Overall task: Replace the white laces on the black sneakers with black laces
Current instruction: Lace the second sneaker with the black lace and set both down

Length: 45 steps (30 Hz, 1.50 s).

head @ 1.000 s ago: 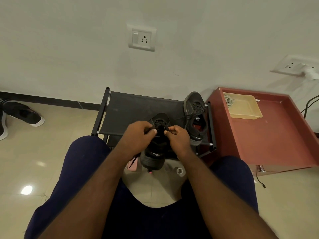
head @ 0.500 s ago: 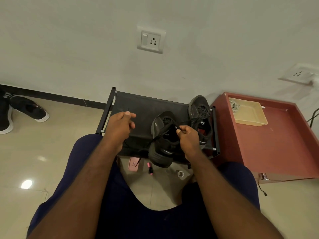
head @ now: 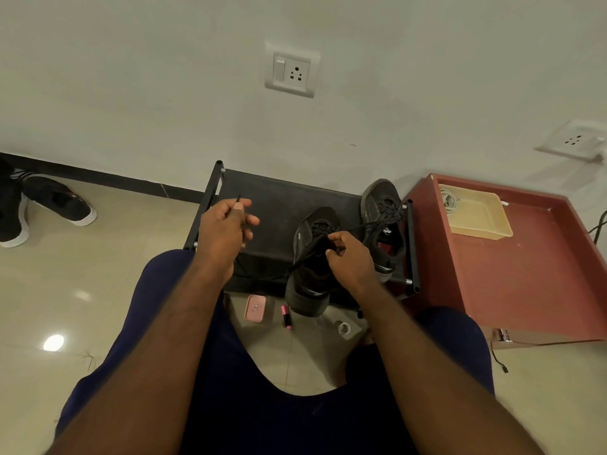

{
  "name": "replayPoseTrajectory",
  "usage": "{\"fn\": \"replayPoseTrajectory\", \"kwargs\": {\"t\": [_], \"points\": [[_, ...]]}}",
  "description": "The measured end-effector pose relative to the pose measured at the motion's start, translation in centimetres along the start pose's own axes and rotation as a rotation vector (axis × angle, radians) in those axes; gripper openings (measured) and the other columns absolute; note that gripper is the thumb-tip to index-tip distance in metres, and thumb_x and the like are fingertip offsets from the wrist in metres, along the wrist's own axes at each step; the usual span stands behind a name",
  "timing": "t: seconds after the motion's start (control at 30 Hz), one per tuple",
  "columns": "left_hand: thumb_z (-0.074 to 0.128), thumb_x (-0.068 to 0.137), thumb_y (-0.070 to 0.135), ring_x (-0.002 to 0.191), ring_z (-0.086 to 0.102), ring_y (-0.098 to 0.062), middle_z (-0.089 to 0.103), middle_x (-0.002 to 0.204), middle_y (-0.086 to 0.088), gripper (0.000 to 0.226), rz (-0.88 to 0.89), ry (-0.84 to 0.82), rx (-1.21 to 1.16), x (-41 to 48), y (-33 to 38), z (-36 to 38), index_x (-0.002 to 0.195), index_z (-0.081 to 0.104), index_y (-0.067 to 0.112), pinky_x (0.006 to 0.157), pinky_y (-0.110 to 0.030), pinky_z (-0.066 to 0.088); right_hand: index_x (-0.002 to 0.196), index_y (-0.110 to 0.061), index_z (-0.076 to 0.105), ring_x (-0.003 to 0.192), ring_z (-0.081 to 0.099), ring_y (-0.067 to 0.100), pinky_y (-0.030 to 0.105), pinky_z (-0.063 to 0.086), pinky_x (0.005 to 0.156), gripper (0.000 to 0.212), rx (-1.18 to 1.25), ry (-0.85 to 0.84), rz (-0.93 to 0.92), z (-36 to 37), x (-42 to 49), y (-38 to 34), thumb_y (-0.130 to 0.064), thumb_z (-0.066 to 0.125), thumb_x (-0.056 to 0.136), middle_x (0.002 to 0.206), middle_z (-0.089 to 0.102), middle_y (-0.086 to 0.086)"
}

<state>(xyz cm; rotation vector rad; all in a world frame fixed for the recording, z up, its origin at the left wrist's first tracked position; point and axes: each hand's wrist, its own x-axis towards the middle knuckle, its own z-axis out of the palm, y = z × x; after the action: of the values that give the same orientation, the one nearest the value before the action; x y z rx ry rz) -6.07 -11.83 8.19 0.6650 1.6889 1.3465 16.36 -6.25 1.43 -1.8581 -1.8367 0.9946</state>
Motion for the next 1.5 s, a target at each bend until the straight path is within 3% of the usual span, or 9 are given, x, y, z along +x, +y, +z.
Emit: {"fn": "replayPoseTrajectory", "kwargs": {"t": [0.13,0.23,0.37,0.53,0.63,0.9,1.13,1.3,1.5], "points": [[0.051,0.102,0.017,0.054,0.054,-0.001,0.071,0.083,-0.001,0.021,0.146,-0.181,0.178,-0.7,-0.5,1.6,0.116,0.065,0.019,0.051,-0.013,0.044,0.129,-0.017,0.060,0.117,0.061,0.019,0.036,0.049,0.104,0.035,0.037,-0.001,0.036,-0.4,0.4,0.2,-0.015,0.061,0.095,0.126,0.066,0.003],[0.049,0.102,0.018,0.054,0.057,0.000,0.071,0.083,0.003,0.012,0.174,-0.299,0.386,-1.9,-2.0,4.7,0.108,0.059,0.020,0.054,-0.013,0.045,0.122,-0.011,0.064,0.106,0.063,0.015,0.032,0.051,0.096,0.032,0.016,0.009,0.066,-0.2,0.6,0.4,-0.021,0.070,0.092,0.112,0.067,-0.001],[0.063,0.093,0.019,0.071,0.064,-0.010,0.070,0.080,0.005,0.007,0.268,-0.229,0.596,-1.9,-4.5,7.7,0.086,0.065,0.019,0.068,-0.027,0.051,0.114,-0.009,0.070,0.102,0.068,0.021,0.037,0.054,0.092,0.023,0.016,0.067,0.066,0.4,0.9,1.0,-0.013,0.064,0.093,0.107,0.073,0.006],[0.064,0.091,0.025,0.085,0.064,-0.018,0.067,0.093,0.000,0.010,0.285,-0.234,0.808,-1.5,-6.6,9.8,0.089,0.072,0.018,0.075,-0.033,0.053,0.109,-0.010,0.067,0.095,0.070,0.024,0.032,0.058,0.081,0.018,0.347,0.008,0.150,-0.3,0.7,1.7,-0.003,0.054,0.098,0.098,0.072,0.009],[0.062,0.093,0.026,0.083,0.059,-0.016,0.062,0.095,0.002,0.010,0.262,-0.180,0.835,-1.7,-7.1,10.6,0.091,0.068,0.019,0.072,-0.032,0.050,0.114,-0.009,0.066,0.099,0.069,0.023,0.036,0.058,0.087,0.024,0.436,-0.048,0.164,-0.3,0.6,1.6,0.000,0.048,0.100,0.104,0.072,0.011],[0.060,0.094,0.030,0.077,0.051,-0.011,0.060,0.091,0.002,0.015,0.301,-0.132,0.871,-1.7,-7.7,11.6,0.090,0.068,0.018,0.066,-0.027,0.037,0.109,-0.010,0.066,0.093,0.068,0.014,0.022,0.057,0.078,0.026,0.536,-0.079,0.147,-0.3,-0.3,2.5,0.006,0.048,0.099,0.099,0.072,0.004],[0.058,0.096,0.030,0.076,0.046,-0.009,0.045,0.085,0.007,0.019,0.345,-0.108,0.876,-2.6,-8.9,10.4,0.098,0.072,0.017,0.063,-0.023,0.027,0.116,-0.006,0.067,0.104,0.068,0.023,0.038,0.056,0.092,0.028,0.534,-0.034,0.123,1.6,-2.0,3.3,0.006,0.050,0.097,0.107,0.072,0.008],[0.058,0.096,0.029,0.081,0.057,-0.018,0.048,0.087,0.006,0.020,0.345,-0.121,0.878,-2.9,-9.1,10.2,0.103,0.073,0.018,0.064,-0.025,0.030,0.115,-0.008,0.067,0.105,0.068,0.023,0.037,0.057,0.091,0.029,0.542,-0.034,0.117,1.7,-2.4,3.1,0.007,0.050,0.097,0.108,0.073,0.008],[0.055,0.099,0.027,0.077,0.054,-0.014,0.054,0.093,0.001,0.021,0.331,-0.100,0.841,-3.0,-9.2,11.0,0.104,0.072,0.016,0.065,-0.026,0.036,0.112,-0.015,0.067,0.103,0.069,0.020,0.038,0.057,0.092,0.030,0.511,-0.030,0.106,1.7,-2.7,3.2,0.005,0.051,0.097,0.106,0.073,0.004]]}}
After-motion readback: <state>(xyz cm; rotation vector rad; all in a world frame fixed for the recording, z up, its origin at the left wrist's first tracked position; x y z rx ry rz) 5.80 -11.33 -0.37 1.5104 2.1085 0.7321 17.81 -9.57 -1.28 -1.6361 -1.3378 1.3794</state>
